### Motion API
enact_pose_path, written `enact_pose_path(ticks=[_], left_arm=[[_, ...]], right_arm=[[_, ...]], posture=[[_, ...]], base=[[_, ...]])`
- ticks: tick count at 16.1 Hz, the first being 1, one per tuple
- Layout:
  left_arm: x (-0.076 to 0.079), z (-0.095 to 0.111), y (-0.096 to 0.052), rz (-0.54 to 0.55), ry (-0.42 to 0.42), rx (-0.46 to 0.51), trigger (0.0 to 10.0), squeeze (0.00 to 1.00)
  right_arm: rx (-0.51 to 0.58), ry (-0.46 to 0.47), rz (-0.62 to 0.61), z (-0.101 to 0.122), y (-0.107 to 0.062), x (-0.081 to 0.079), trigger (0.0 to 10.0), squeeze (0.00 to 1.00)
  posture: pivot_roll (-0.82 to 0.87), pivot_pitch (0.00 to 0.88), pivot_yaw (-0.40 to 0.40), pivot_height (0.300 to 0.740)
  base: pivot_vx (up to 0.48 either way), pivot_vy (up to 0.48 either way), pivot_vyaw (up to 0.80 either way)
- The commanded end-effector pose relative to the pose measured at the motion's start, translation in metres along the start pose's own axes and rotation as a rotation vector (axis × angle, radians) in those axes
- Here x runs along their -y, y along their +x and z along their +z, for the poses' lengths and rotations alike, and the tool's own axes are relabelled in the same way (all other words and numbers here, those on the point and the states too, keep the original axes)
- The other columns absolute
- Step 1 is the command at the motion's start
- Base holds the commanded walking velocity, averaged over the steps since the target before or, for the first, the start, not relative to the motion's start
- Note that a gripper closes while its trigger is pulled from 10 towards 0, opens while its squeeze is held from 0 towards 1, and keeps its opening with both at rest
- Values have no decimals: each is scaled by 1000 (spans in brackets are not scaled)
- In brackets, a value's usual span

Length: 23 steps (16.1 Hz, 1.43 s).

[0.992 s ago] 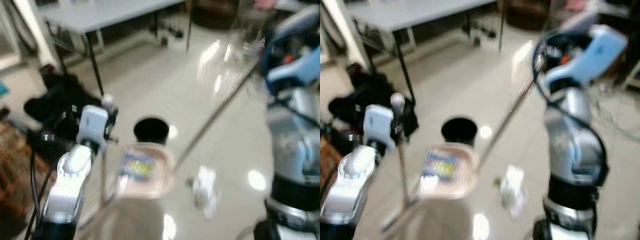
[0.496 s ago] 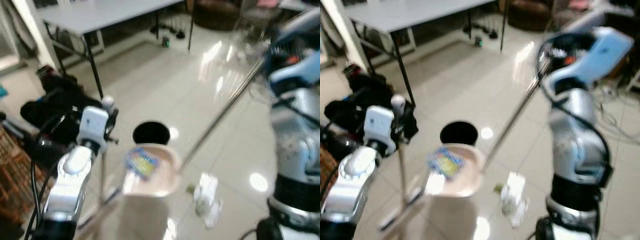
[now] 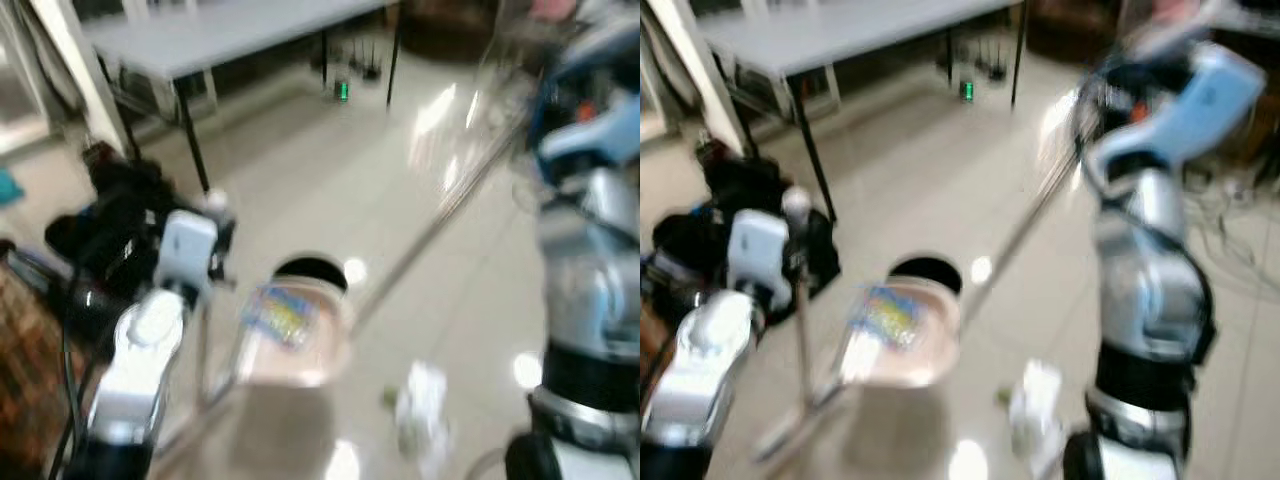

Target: Sweep floor

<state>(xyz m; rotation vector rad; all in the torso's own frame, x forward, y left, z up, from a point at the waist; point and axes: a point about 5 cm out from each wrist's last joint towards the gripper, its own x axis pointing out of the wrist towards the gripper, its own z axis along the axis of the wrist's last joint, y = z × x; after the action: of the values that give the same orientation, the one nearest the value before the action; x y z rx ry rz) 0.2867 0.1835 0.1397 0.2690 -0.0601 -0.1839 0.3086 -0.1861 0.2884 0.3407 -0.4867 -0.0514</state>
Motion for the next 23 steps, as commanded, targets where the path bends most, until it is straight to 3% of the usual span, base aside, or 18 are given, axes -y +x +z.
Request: enact_pose_path(ticks=[1, 13, 23], left_arm=[[-8, 7, 1, 25, 38, 30, 10000, 0], [-9, 7, 2, 21, 39, 30, 10000, 0], [-9, 6, 3, 22, 31, 35, 10000, 0]], right_arm=[[55, 42, 39, 8, 3, -13, 10000, 0], [67, 40, 23, 6, 4, -10, 10000, 0], [61, -19, 17, -2, -4, -5, 10000, 0]], posture=[[30, 0, 9, 740], [28, 0, 14, 740], [26, 0, 14, 740]], base=[[382, 0, 0], [382, 0, 0], [380, 0, 0]])
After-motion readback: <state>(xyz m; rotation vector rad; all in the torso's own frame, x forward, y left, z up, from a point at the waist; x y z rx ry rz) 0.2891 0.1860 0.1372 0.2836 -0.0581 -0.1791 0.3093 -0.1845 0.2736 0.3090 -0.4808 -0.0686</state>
